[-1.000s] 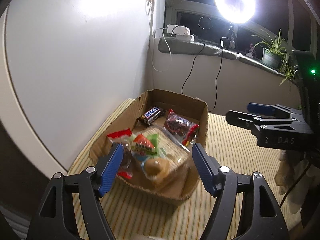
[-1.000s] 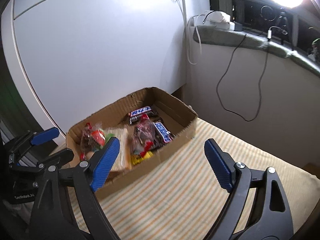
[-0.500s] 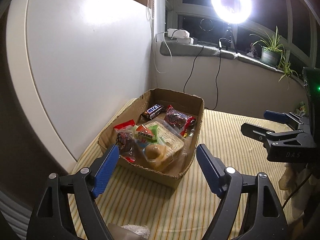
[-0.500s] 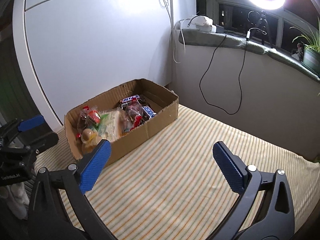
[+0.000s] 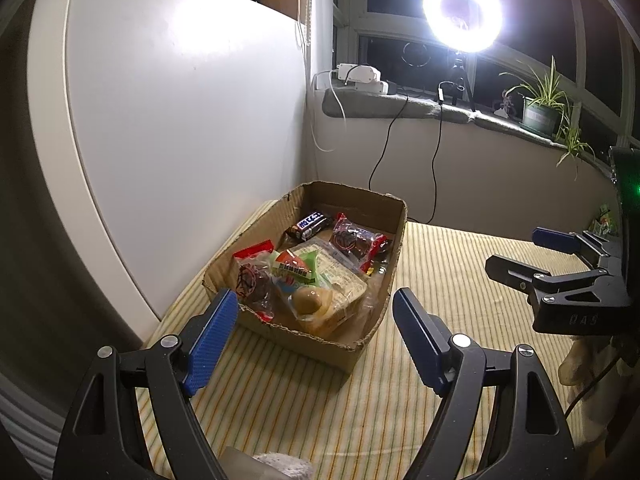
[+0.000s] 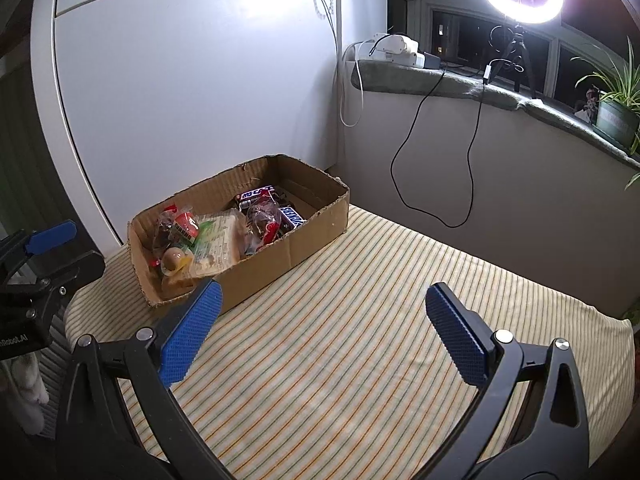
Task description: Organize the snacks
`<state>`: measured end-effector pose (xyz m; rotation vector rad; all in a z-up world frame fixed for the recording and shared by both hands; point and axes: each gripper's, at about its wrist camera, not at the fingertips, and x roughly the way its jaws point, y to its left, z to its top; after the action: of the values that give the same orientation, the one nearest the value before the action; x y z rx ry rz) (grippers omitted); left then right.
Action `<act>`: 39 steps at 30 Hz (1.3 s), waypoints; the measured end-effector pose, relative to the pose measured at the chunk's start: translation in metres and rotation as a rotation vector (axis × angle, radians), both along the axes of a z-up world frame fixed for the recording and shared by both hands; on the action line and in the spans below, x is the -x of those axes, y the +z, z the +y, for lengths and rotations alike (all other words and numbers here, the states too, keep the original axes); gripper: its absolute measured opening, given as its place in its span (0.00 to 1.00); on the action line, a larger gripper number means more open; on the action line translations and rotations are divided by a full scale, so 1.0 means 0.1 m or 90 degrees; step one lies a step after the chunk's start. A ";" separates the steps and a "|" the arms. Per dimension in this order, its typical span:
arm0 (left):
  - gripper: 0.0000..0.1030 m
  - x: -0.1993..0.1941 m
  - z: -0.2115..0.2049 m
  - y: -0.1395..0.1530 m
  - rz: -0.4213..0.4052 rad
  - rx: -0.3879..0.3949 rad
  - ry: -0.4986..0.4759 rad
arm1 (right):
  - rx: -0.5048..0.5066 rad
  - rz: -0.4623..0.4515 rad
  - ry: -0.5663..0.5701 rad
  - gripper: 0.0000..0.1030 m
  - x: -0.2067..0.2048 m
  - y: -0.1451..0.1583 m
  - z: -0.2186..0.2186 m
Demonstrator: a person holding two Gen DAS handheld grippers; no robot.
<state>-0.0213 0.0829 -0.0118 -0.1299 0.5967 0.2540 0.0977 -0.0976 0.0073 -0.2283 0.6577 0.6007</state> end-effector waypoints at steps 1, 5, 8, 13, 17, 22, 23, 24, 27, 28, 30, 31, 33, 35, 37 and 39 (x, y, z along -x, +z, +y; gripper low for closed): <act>0.78 0.00 0.00 0.00 0.000 0.000 0.000 | 0.000 0.000 0.002 1.00 -0.01 0.00 0.00; 0.78 0.00 0.00 -0.01 0.001 0.001 0.000 | 0.002 -0.001 0.003 1.00 0.03 0.00 0.00; 0.78 0.00 0.00 0.00 0.000 0.000 0.000 | 0.002 0.000 0.004 1.00 0.05 0.00 0.00; 0.78 0.00 0.00 -0.01 0.001 0.001 0.000 | 0.004 0.002 0.008 1.00 0.05 -0.01 0.02; 0.78 0.00 -0.01 -0.01 0.002 0.003 0.000 | 0.005 0.002 0.008 1.00 0.05 -0.01 0.03; 0.78 0.01 -0.02 -0.02 0.003 0.004 0.001 | 0.006 0.003 0.007 1.00 0.05 -0.02 0.02; 0.78 0.01 -0.02 -0.02 0.003 0.004 0.001 | 0.005 0.004 0.006 1.00 0.05 -0.02 0.02; 0.78 0.01 -0.02 -0.03 0.004 0.005 0.001 | 0.005 0.005 0.006 1.00 0.05 -0.02 0.02; 0.78 0.00 -0.02 -0.04 0.005 0.006 0.000 | 0.004 0.006 0.007 1.00 0.05 -0.03 0.02; 0.78 0.00 -0.02 -0.05 0.005 0.006 0.000 | 0.004 0.007 0.007 1.00 0.05 -0.04 0.02; 0.78 0.00 -0.02 -0.05 0.006 0.006 0.000 | 0.005 0.007 0.007 1.00 0.05 -0.05 0.03; 0.78 0.00 -0.02 -0.05 0.006 0.006 0.000 | 0.005 0.008 0.007 1.00 0.05 -0.05 0.03; 0.78 0.00 -0.02 -0.05 0.006 0.005 0.000 | 0.005 0.009 0.006 1.00 0.05 -0.06 0.03; 0.78 0.00 -0.02 -0.06 0.006 0.006 0.000 | 0.005 0.009 0.006 1.00 0.05 -0.06 0.03; 0.78 0.00 -0.01 -0.07 0.007 0.007 0.002 | 0.004 0.009 0.007 1.00 0.04 -0.06 0.03; 0.78 0.00 0.00 -0.08 0.008 0.008 0.002 | 0.004 0.010 0.005 1.00 0.04 -0.06 0.03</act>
<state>-0.0212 0.0825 -0.0197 -0.1415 0.6108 0.2541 0.0932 -0.0948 0.0010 -0.2326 0.6737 0.6089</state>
